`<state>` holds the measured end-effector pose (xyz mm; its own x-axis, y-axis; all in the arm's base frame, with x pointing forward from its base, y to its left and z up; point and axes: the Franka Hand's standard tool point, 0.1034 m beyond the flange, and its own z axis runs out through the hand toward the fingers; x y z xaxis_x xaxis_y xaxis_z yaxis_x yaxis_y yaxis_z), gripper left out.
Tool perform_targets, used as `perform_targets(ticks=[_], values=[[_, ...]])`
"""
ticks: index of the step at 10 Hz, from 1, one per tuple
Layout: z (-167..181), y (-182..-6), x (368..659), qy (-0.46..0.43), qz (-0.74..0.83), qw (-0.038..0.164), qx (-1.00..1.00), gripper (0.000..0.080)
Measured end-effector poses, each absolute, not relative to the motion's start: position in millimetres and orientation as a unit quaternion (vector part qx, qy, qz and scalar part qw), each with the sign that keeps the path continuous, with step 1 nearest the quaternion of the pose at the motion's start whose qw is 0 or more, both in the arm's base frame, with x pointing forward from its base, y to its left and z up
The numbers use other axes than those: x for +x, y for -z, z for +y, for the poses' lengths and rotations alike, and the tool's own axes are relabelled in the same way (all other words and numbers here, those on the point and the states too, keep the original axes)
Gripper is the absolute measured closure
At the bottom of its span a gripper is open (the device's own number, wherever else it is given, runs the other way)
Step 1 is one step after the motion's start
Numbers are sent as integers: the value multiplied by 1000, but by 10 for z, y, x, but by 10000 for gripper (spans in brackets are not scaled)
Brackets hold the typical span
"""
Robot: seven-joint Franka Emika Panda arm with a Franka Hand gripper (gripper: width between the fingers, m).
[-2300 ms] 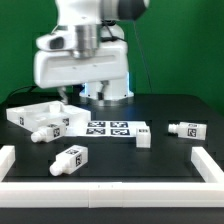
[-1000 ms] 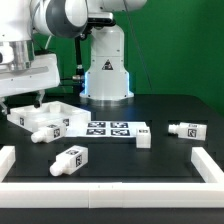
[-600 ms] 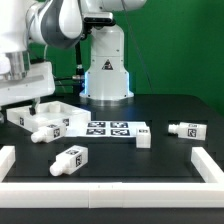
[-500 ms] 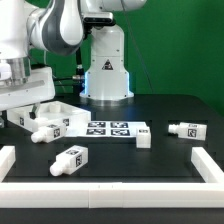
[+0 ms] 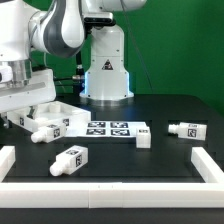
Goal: Assemble one leg
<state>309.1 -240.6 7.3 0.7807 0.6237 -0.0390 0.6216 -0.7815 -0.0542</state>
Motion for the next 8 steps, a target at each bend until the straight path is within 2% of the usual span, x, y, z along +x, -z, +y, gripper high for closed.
perform_targets(ticks=[1, 2, 3, 4, 6, 8], values=[[-2405, -73, 3091, -27, -330, 19, -943, 557], [-2405, -73, 3091, -27, -330, 19, -943, 693], [-2405, -73, 3091, -27, -330, 19, -943, 693], [-2405, -71, 3090, -28, -330, 19, -943, 747], [-2398, -77, 3093, -28, -327, 22, -944, 747], [-2320, -236, 3164, -28, -296, 42, -954, 747]])
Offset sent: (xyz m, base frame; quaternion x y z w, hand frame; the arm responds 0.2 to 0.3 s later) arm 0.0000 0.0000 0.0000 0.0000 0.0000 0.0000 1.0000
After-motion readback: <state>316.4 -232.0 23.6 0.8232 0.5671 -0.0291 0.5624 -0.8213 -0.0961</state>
